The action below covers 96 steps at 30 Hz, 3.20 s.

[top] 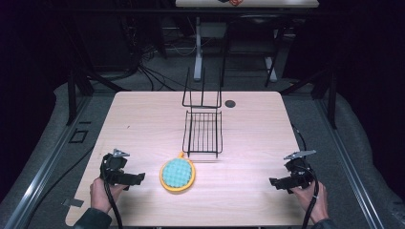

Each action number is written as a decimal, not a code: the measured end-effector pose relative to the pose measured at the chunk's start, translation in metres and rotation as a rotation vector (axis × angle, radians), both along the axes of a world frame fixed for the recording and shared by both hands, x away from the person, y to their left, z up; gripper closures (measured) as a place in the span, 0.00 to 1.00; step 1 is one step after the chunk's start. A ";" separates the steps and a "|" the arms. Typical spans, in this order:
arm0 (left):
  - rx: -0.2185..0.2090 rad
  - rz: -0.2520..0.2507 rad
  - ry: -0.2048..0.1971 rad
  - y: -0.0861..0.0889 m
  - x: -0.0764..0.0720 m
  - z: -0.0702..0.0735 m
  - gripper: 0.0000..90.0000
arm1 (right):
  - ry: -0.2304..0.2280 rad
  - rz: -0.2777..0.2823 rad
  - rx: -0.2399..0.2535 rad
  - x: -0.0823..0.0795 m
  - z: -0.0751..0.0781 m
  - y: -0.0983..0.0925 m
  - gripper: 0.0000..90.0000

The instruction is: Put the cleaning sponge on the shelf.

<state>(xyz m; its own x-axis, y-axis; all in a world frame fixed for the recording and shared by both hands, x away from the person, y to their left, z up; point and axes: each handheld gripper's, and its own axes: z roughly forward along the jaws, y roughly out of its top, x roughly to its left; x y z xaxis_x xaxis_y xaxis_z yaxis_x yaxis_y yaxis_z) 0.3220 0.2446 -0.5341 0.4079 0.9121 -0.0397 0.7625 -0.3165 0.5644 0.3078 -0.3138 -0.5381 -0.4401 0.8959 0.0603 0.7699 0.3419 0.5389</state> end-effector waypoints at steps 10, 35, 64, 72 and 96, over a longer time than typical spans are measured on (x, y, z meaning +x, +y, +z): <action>-0.025 -0.055 0.000 -0.018 0.002 0.004 0.00 | -0.004 0.008 0.001 -0.001 0.003 0.003 0.05; -0.036 -0.174 0.020 -0.075 0.032 0.011 0.00 | 0.001 0.042 0.001 -0.001 0.003 0.011 0.07; -0.037 -0.254 0.109 -0.103 0.057 -0.005 0.50 | 0.011 0.059 0.004 -0.002 0.003 0.010 0.09; -0.046 -0.261 0.112 -0.103 0.056 -0.007 0.60 | 0.006 0.057 0.005 -0.002 0.003 0.011 0.09; -0.006 -0.245 0.033 -0.105 0.047 -0.010 0.94 | -0.005 0.061 0.011 -0.003 0.006 0.011 0.10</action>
